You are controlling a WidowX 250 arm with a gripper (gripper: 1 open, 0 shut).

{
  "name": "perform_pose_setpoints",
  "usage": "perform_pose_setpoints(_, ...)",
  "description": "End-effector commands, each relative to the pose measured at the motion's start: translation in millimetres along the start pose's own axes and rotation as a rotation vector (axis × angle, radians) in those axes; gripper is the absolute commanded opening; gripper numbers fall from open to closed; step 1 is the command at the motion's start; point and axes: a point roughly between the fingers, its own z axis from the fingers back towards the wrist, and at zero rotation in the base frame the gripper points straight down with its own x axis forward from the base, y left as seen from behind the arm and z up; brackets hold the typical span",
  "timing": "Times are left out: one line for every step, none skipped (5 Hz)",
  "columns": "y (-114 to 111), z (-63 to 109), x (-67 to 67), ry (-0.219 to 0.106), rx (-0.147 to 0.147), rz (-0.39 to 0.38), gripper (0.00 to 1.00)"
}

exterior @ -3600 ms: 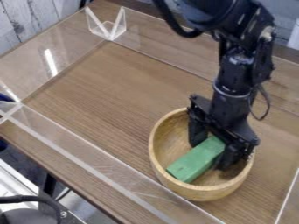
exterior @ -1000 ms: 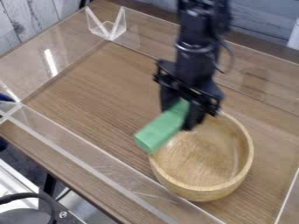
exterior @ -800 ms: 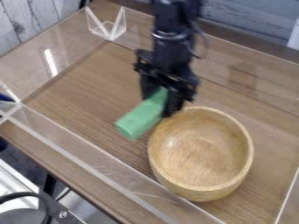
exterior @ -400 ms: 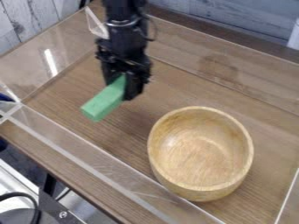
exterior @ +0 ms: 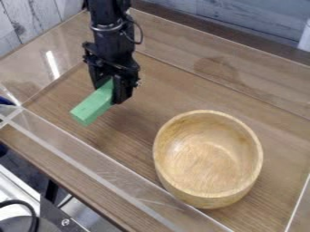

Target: Remove the green block from inside the brown bowl and put it on the table

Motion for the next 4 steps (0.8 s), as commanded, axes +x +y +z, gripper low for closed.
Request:
perform_pose_setpoints(6.8, 2.3, 2.6, -0.023, 0.019, 0.008, 0.0)
perform_pose_setpoints(7.4, -5.4, 2.0, -0.011, 0.017, 0.008, 0.0)
perform_pose_setpoints(7.5, -6.9, 3.6, -0.008, 0.015, 0.009, 0.0)
perform_pose_setpoints(7.5, -7.5, 5.1, -0.006, 0.013, 0.011, 0.0)
